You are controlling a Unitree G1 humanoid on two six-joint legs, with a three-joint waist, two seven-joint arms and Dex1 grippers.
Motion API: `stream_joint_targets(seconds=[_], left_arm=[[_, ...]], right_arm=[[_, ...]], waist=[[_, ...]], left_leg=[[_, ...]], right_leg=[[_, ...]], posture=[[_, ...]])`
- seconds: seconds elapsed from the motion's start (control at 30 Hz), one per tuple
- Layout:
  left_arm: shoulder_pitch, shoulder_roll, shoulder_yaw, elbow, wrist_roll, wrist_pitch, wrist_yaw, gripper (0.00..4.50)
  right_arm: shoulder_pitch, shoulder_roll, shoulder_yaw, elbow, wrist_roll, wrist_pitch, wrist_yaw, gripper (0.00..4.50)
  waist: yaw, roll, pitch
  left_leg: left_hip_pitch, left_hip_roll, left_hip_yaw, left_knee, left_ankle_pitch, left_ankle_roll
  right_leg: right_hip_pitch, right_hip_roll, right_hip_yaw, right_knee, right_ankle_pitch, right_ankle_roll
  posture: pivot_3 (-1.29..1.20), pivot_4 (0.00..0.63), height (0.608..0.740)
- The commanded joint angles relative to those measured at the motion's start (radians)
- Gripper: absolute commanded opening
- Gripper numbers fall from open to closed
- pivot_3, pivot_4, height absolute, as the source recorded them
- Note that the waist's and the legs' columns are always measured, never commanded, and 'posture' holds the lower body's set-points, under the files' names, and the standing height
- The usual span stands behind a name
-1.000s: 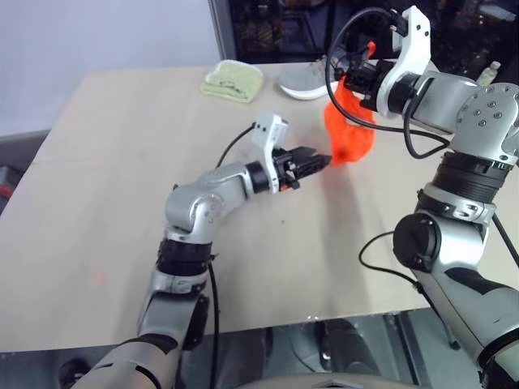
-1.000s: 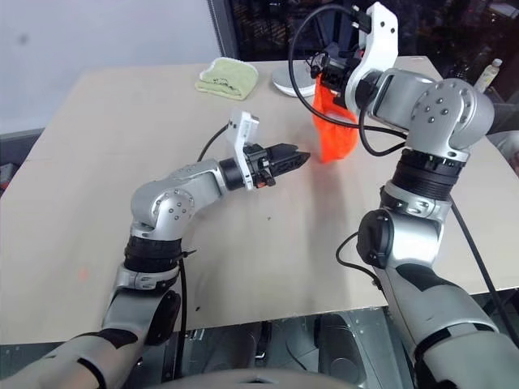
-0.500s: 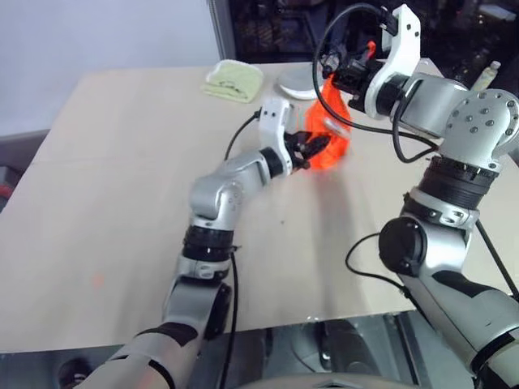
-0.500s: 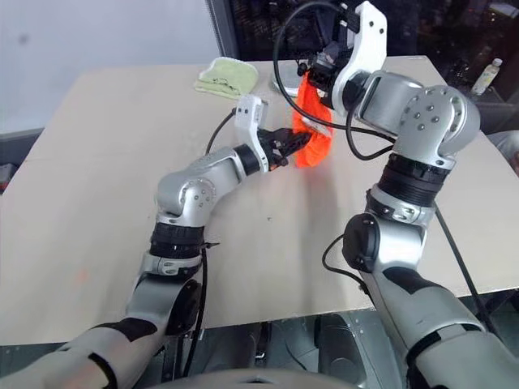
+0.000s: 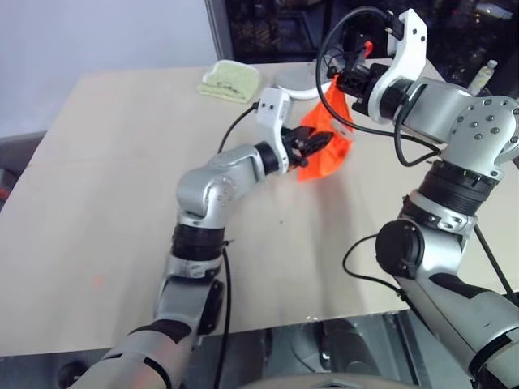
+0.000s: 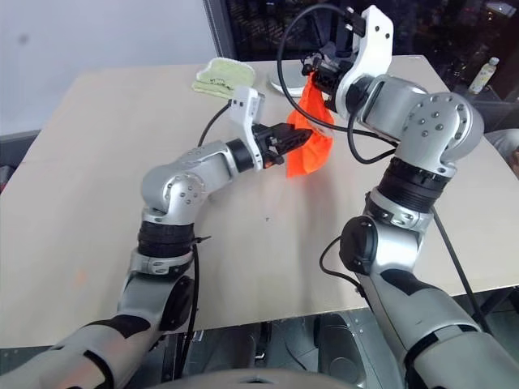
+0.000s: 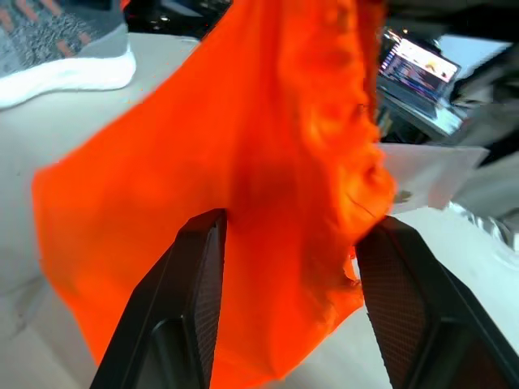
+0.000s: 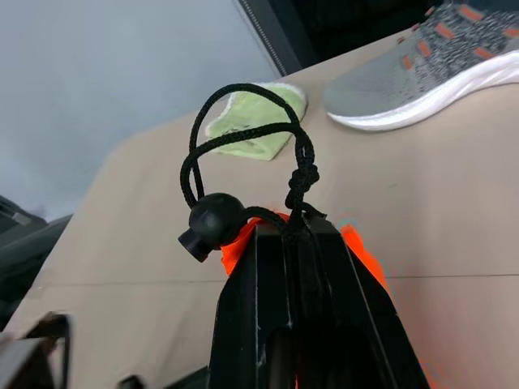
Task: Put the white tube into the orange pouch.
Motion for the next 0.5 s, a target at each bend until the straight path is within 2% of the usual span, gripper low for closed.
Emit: stream_joint_targets(seconds=[0.03, 0.17, 0.5], left_arm=[[-0.001, 0.025, -0.014, -0.071, -0.027, 0.021, -0.044, 2.46], [-0.006, 0.042, -0.024, -0.082, -0.024, 0.028, -0.061, 2.46], [-0.043, -0.010, -0.025, -0.008, 0.047, -0.033, 0.013, 2.46]], right_arm=[[-0.023, -0.018, 0.011, -0.025, 0.011, -0.039, 0.012, 0.00], [-0.023, -0.023, 0.016, -0.019, 0.012, -0.047, 0.014, 0.00], [-0.025, -0.021, 0.013, -0.020, 0.019, -0.046, 0.013, 0.00]], waist=[[0.000, 0.000, 0.000], [0.001, 0.000, 0.000], [0.002, 0.000, 0.000]], left_leg=[[0.000, 0.000, 0.000, 0.000, 0.000, 0.000], [0.000, 0.000, 0.000, 0.000, 0.000, 0.000], [0.000, 0.000, 0.000, 0.000, 0.000, 0.000]], right_leg=[[0.000, 0.000, 0.000, 0.000, 0.000, 0.000], [0.000, 0.000, 0.000, 0.000, 0.000, 0.000], [0.000, 0.000, 0.000, 0.000, 0.000, 0.000]], posture=[[0.00, 0.150, 0.740], [0.00, 0.150, 0.740], [0.00, 0.150, 0.740]])
